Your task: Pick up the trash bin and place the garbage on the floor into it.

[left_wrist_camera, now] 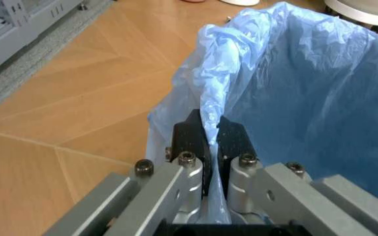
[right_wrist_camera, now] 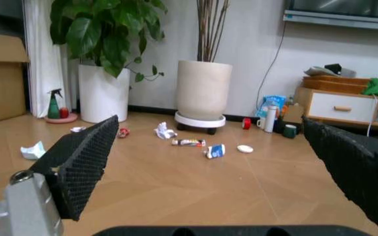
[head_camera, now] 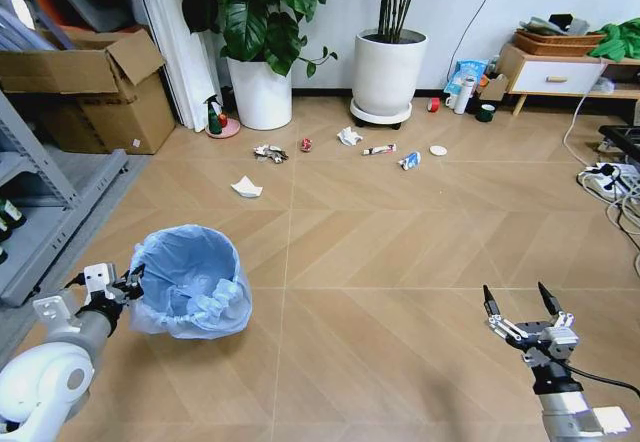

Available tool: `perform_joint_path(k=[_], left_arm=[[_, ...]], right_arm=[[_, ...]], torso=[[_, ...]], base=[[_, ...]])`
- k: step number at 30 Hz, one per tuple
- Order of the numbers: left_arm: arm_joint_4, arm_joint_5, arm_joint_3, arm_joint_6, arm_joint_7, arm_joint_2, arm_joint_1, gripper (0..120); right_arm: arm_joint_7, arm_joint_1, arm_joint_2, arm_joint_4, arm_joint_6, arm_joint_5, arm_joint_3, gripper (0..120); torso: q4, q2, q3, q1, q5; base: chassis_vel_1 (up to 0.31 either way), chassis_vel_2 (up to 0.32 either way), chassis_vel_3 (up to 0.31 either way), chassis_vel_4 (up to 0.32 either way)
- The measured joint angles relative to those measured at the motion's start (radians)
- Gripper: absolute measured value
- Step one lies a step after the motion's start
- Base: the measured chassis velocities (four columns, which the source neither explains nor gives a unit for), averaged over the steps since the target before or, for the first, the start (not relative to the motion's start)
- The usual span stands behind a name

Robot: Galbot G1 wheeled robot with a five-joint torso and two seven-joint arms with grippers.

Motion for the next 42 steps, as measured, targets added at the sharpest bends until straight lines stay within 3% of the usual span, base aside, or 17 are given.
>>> perform_joint_path(k=[42], left_arm=[[0.004,-0.009,0.004,0.005,-0.008,0.0,-0.009,0]], right_arm=[[-0.002,0.006,-0.006,0.003,0.026,-0.018,0.003,100]], torso=[[0.0001,0.0,0.0,0.0,0.0003]], base=[[-0.123,0.211,0.115,-0.202]])
